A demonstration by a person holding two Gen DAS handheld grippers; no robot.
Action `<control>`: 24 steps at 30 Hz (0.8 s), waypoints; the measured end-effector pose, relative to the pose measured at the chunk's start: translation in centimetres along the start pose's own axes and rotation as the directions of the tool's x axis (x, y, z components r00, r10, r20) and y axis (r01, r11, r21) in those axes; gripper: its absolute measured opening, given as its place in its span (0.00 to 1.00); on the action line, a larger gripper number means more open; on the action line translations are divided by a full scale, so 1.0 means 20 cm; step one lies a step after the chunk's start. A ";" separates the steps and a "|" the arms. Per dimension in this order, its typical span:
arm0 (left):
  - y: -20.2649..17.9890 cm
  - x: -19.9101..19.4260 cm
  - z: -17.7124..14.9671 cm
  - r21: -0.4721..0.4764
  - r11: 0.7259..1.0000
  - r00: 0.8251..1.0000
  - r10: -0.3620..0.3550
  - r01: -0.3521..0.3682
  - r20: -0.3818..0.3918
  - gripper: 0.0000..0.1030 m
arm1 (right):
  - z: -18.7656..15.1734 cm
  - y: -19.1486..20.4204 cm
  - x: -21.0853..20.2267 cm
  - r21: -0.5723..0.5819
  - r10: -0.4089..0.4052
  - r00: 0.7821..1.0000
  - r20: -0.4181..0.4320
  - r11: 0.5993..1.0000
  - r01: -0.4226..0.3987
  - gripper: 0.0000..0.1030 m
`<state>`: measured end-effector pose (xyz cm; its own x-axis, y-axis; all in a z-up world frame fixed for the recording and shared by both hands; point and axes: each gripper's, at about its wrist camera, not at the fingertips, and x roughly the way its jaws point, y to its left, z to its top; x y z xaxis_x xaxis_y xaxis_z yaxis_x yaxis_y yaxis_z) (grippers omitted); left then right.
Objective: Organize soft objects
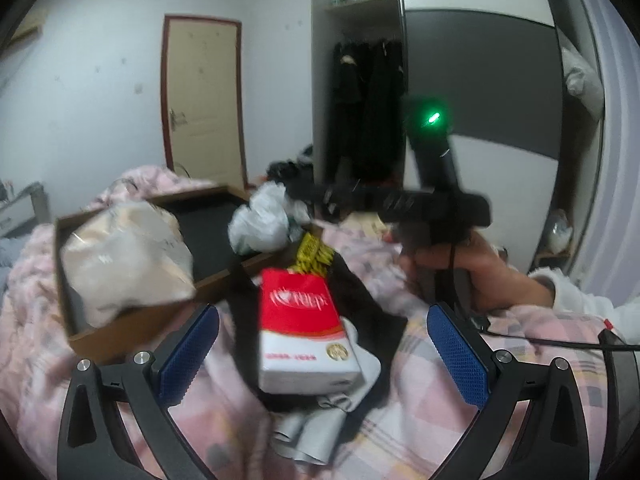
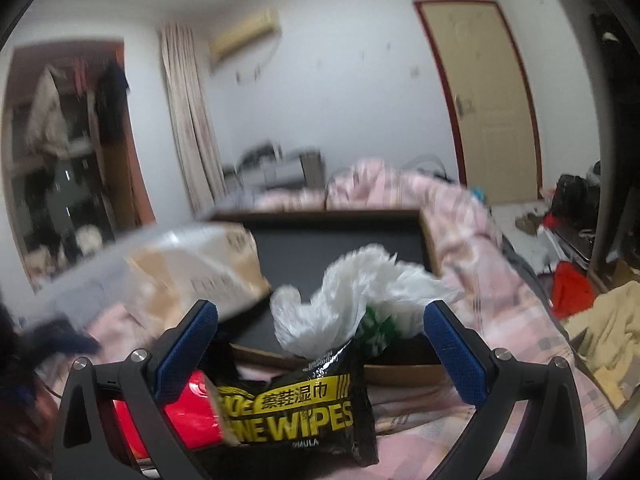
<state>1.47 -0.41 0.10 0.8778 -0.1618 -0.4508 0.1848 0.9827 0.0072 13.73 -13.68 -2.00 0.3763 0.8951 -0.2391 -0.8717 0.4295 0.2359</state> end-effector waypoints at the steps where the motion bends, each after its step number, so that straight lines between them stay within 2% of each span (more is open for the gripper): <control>1: 0.00 0.02 -0.01 0.004 1.000 1.000 -0.002 0.002 -0.017 1.00 | 0.00 -0.01 -0.02 0.014 0.006 1.000 0.020 1.000 -0.006 1.00; 3: -0.01 0.07 -0.02 0.016 1.000 0.998 0.009 -0.008 -0.056 0.98 | -0.02 -0.04 -0.06 0.046 0.021 0.998 0.060 0.999 -0.024 1.00; 6: 0.01 0.13 -0.04 0.013 0.999 0.996 0.034 -0.033 -0.086 0.87 | -0.02 -0.04 -0.08 0.055 0.019 0.995 0.096 0.998 -0.025 1.00; 7: 0.02 0.15 -0.04 0.008 0.999 0.995 0.039 -0.039 -0.095 0.76 | -0.02 -0.04 -0.08 0.052 0.018 0.994 0.107 0.998 -0.024 1.00; 8: 0.03 0.17 -0.04 0.006 0.999 0.994 0.042 -0.041 -0.105 0.60 | -0.02 -0.02 -0.09 0.042 0.021 0.993 0.119 0.999 -0.026 1.00; 10: 0.03 0.19 -0.05 0.008 0.999 0.992 0.050 -0.050 -0.118 0.54 | -0.02 -0.02 -0.09 0.020 0.032 0.990 0.137 0.999 -0.035 1.00; 16: 0.05 0.17 -0.04 0.002 0.999 0.996 0.048 -0.048 -0.079 0.47 | -0.03 0.02 -0.09 -0.034 0.094 0.986 0.141 0.995 -0.090 1.00; 21: 0.08 0.07 0.00 -0.051 0.998 0.998 0.043 -0.041 0.042 0.46 | -0.03 0.00 -0.08 -0.030 0.120 0.983 0.139 0.993 -0.117 1.00; 22: 0.09 0.06 0.01 -0.060 0.997 0.997 0.054 -0.051 0.063 0.46 | -0.03 0.00 -0.08 -0.026 0.122 0.982 0.141 0.992 -0.120 1.00; 24: 0.13 0.02 0.03 -0.091 0.988 0.983 0.136 -0.125 0.128 0.46 | -0.03 -0.01 -0.08 -0.018 0.124 0.981 0.146 0.992 -0.123 1.00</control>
<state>2.64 2.10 0.39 0.9439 -0.0372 -0.3281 0.0333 0.9993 -0.0175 13.09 -15.35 -2.23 0.3073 0.9492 -0.0677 -0.9167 0.3144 0.2465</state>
